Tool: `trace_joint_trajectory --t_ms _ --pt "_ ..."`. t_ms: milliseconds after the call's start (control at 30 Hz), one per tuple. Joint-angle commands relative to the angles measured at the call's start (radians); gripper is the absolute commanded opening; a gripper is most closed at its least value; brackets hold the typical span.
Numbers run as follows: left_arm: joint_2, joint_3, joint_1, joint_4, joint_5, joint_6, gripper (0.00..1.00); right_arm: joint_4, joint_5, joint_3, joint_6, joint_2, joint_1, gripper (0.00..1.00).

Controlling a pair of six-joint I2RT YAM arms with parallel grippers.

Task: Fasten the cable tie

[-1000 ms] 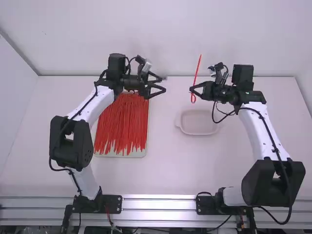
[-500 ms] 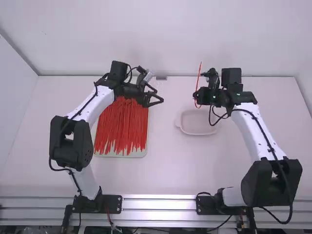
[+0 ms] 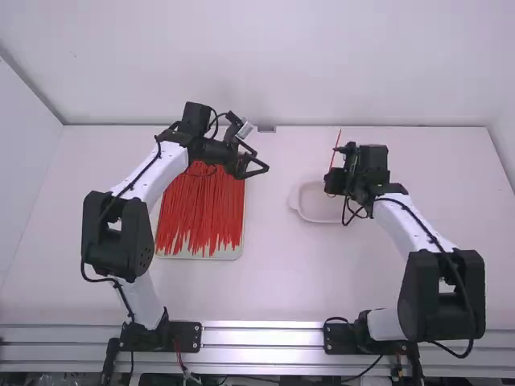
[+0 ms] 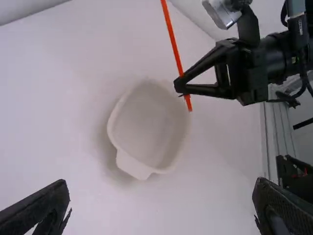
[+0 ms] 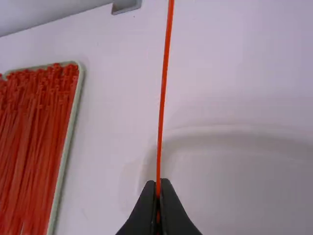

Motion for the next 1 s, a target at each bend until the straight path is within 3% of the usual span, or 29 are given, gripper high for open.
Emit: trace_joint_trajectory --t_ms 0,200,533,767,867,967 --pt "-0.002 -0.043 0.007 0.011 -0.015 0.012 0.99 0.026 0.004 -0.03 0.006 -0.006 0.004 0.0" --pt "-0.002 -0.108 0.011 0.094 -0.009 -0.032 0.99 0.088 0.003 -0.039 0.026 0.055 0.003 0.0" --pt "-0.002 -0.114 0.01 0.087 -0.02 -0.032 0.99 0.12 -0.003 0.007 0.036 0.231 0.008 0.0" --pt "-0.002 -0.114 0.009 0.088 -0.017 -0.032 0.99 0.125 0.002 0.015 0.036 0.258 0.015 0.0" --pt "-0.002 -0.114 0.008 0.089 -0.017 -0.032 0.99 0.126 0.003 0.016 0.036 0.258 0.019 0.11" --pt "-0.002 -0.114 0.009 0.089 -0.017 -0.032 0.99 0.117 0.003 0.024 0.047 0.258 0.016 0.14"
